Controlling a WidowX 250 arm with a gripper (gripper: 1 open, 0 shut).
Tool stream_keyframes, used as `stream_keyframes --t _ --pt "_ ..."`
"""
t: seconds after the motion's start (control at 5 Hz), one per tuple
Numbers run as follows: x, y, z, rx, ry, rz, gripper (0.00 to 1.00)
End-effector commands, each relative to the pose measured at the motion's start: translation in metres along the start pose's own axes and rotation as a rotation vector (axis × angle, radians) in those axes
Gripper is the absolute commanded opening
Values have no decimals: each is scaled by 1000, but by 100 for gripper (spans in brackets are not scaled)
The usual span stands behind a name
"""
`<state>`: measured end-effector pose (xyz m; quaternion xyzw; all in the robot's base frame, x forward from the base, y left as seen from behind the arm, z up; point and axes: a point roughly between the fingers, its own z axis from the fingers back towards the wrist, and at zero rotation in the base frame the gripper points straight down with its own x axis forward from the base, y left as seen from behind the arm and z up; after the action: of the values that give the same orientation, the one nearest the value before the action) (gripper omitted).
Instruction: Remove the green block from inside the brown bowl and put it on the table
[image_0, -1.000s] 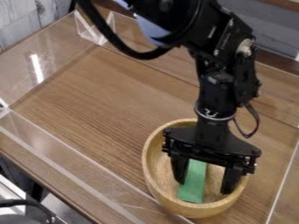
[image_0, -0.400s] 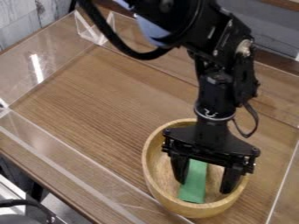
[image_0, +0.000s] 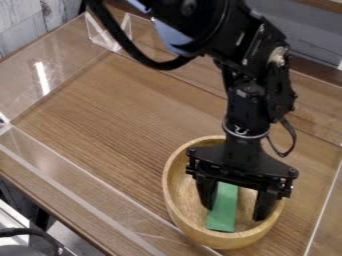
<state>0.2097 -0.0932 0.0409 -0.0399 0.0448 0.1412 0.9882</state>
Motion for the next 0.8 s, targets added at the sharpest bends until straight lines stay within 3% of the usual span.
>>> stream_keyframes --t 0.0,0.6 --pt "6 2 -13 -4 -12 3 100" --pt "10 3 -37 -5 -19 10 100"
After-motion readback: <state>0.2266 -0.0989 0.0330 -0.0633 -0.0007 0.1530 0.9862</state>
